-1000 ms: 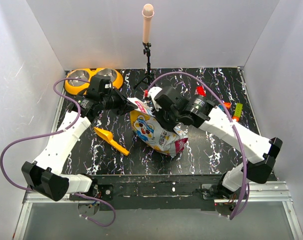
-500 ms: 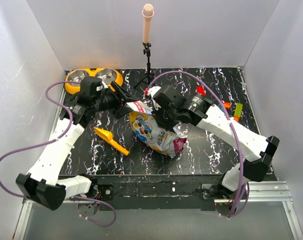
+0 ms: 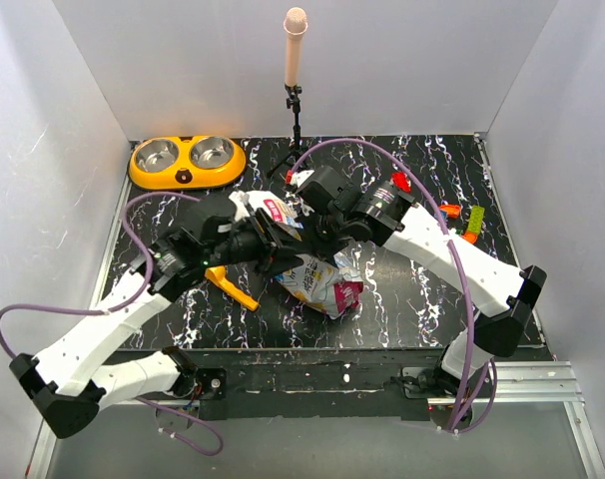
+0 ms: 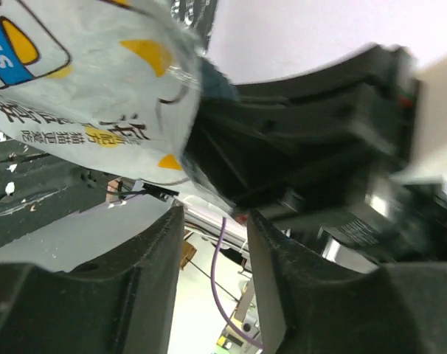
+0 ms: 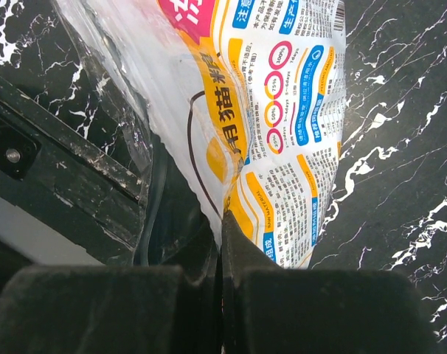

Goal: Serve the pet food

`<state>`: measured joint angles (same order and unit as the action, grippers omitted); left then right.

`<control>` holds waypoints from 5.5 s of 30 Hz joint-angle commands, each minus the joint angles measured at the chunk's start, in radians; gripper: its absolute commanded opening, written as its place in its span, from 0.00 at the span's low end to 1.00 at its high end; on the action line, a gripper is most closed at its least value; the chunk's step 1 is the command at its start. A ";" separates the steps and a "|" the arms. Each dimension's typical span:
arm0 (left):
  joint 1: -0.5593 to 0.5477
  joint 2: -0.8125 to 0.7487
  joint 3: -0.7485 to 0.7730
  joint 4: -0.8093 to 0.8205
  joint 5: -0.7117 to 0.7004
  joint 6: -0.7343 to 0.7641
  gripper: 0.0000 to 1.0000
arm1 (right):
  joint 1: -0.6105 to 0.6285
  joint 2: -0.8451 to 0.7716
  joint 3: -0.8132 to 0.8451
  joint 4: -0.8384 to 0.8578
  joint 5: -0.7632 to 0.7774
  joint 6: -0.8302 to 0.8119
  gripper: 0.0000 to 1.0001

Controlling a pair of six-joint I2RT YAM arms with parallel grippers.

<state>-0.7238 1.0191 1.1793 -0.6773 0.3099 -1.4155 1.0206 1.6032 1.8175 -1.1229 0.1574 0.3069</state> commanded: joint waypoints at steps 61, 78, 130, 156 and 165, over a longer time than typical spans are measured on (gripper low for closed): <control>-0.057 0.315 0.235 -0.105 -0.259 0.250 0.00 | -0.017 -0.143 -0.078 0.190 0.051 -0.002 0.01; -0.057 0.165 0.191 -0.326 -0.365 0.083 0.00 | -0.045 0.095 0.154 0.141 0.129 -0.048 0.01; 0.119 -0.115 -0.108 -0.447 -0.210 0.068 0.61 | -0.404 -0.304 -0.213 0.236 -0.288 0.103 0.01; 0.276 0.193 -0.369 -0.283 -0.394 -0.057 0.89 | -0.401 -0.365 -0.208 0.180 -0.343 0.070 0.01; 0.294 0.430 -0.340 -0.185 -0.466 0.111 0.80 | -0.401 -0.371 -0.216 0.172 -0.349 0.066 0.01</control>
<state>-0.4389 1.3796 0.8097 -0.9081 -0.0990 -1.3907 0.6037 1.3006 1.5723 -1.0599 -0.0814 0.3431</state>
